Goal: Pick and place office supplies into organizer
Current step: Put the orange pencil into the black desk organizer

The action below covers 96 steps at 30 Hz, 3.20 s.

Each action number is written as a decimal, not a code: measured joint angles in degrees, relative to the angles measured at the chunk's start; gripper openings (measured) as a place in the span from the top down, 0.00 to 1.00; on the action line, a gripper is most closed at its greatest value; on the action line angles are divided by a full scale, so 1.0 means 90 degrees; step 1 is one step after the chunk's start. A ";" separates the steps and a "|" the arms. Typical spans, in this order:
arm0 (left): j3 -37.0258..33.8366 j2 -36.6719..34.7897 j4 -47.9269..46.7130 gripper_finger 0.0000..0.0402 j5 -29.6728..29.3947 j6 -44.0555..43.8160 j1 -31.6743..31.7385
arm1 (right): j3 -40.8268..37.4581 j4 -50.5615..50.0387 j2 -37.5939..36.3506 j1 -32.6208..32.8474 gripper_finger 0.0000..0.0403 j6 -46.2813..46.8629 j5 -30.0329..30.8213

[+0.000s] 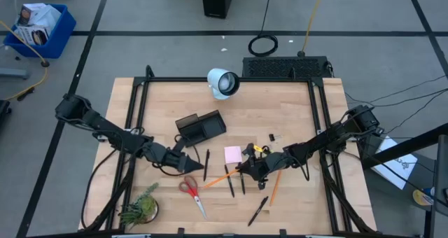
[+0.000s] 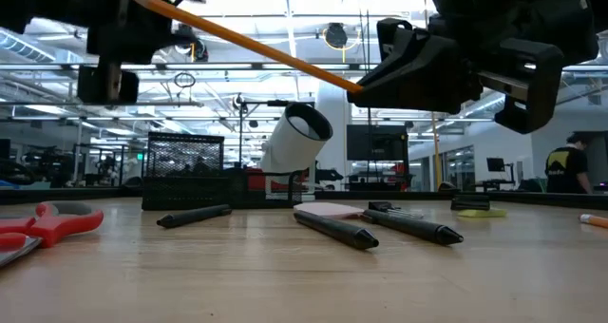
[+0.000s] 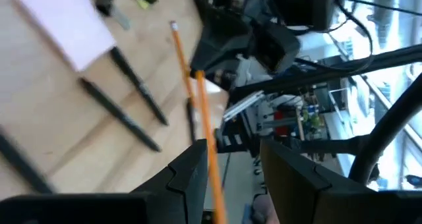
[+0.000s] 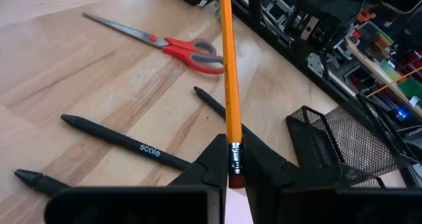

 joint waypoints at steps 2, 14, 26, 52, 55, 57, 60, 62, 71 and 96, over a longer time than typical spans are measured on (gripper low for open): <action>0.0111 0.0192 -0.0032 0.64 0.0087 -0.0026 -0.0010 | 0.0000 -0.0016 0.0000 0.0000 0.94 -0.0030 0.0000; 0.0238 0.1352 0.0264 0.64 0.0798 -0.1428 0.0091 | 0.0000 -0.0043 0.0000 0.0007 0.94 -0.0348 0.0000; 0.0233 0.1641 0.1039 0.64 0.0757 -0.1378 0.0046 | 0.0000 -0.0197 0.0000 0.0015 0.94 -0.0366 -0.0002; 0.1357 0.2825 0.0943 0.64 0.1413 -0.1360 -0.0117 | -0.0002 -0.0044 0.0001 -0.0002 0.94 -0.0715 0.0197; 0.1474 0.3005 0.0912 0.64 0.1524 -0.1330 -0.0112 | -0.0002 -0.0089 0.0002 0.0000 0.93 -0.0696 0.0194; 0.1489 0.3019 0.0906 0.64 0.1555 -0.1314 -0.0107 | -0.0002 -0.0097 0.0002 0.0000 0.94 -0.0711 0.0189; 0.1489 0.3014 0.0951 0.64 0.1602 -0.1307 -0.0104 | -0.0007 -0.0210 0.0002 0.0002 0.94 -0.0721 0.0169; 0.1489 0.3014 0.0952 0.64 0.1623 -0.1304 -0.0104 | -0.0005 -0.0223 0.0002 0.0019 0.94 -0.0694 0.0148; 0.1489 0.3014 0.0928 0.64 0.1735 -0.1244 -0.0104 | -0.0005 -0.0237 0.0002 0.0233 0.94 -0.0686 0.0155; 0.1492 0.2997 0.0579 0.94 0.2442 -0.0141 0.0191 | -0.0002 -0.0166 0.0002 0.0272 0.91 0.0051 -0.0163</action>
